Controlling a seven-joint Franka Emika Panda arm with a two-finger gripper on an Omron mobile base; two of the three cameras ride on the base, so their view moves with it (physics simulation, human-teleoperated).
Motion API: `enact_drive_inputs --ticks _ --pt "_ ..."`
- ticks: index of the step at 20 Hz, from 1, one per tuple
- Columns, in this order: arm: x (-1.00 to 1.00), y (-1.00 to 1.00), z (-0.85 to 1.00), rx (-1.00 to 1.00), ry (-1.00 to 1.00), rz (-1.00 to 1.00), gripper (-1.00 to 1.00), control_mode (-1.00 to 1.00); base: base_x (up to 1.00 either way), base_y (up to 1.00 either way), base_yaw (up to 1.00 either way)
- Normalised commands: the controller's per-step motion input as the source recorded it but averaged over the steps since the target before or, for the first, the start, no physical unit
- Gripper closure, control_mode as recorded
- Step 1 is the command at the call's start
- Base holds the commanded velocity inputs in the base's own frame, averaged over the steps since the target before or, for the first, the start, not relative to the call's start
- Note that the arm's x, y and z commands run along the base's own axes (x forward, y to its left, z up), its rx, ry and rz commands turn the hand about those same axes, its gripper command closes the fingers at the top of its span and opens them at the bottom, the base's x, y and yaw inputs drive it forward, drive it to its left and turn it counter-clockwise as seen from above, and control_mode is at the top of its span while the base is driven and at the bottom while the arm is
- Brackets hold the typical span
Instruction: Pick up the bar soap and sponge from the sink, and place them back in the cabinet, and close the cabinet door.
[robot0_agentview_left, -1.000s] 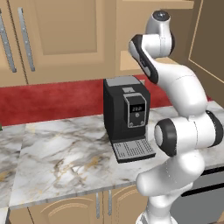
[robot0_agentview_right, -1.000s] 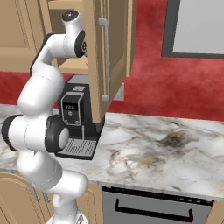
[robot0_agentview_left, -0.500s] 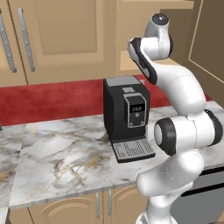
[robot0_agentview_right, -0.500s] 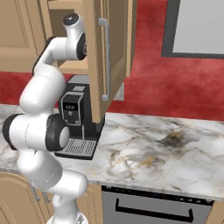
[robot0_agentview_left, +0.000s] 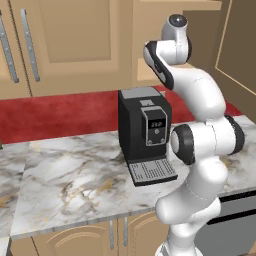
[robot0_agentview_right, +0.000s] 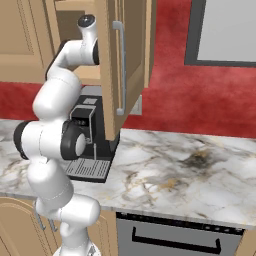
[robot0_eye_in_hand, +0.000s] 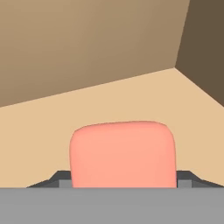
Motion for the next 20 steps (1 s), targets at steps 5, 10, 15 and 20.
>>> enact_drive_inputs --ticks 5,10,15,20 --pt "0.48 0.00 -0.11 0.00 0.00 0.00 1.00 -1.00 0.00 0.00 0.00" --pt "0.22 0.00 -0.17 0.00 0.00 0.00 1.00 -1.00 0.00 0.00 0.00" --pt "0.07 0.00 -0.09 0.00 0.00 0.00 1.00 -1.00 0.00 0.00 0.00" --pt "0.04 0.00 -0.13 0.00 0.00 0.00 -1.00 -1.00 0.00 0.00 0.00"
